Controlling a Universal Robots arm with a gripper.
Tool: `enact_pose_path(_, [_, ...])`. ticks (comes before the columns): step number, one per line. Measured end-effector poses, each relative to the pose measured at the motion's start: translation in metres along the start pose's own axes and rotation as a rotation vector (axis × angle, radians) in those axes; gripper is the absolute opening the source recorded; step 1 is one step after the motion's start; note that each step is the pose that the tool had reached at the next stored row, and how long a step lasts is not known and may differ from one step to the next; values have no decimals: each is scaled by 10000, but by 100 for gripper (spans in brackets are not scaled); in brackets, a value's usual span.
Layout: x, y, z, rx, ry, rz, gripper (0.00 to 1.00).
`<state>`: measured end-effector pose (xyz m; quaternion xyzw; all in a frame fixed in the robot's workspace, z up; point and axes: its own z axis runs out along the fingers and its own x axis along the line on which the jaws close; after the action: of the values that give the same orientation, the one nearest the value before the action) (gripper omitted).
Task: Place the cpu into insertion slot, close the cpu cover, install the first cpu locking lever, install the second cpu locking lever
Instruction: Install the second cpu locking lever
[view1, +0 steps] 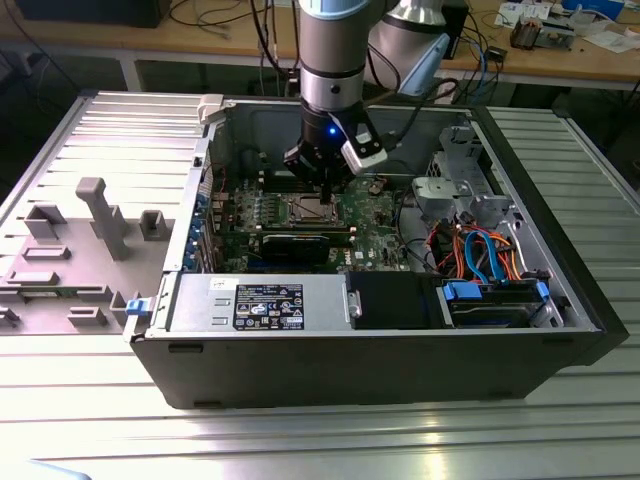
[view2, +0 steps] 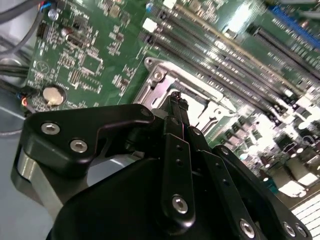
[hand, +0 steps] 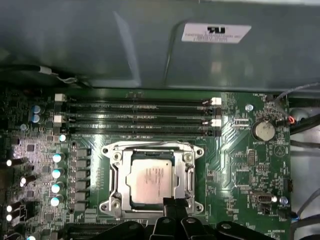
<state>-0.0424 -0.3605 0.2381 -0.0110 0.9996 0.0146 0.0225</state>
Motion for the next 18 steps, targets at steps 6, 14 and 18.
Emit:
enact_pose_path(6, [10,-40,-66,-3,-1,0,11])
enact_pose_path(14, [12,-147,-69,0,-1,-1,11])
enact_pose_path(18, [14,-215,-72,-4,-1,0,11])
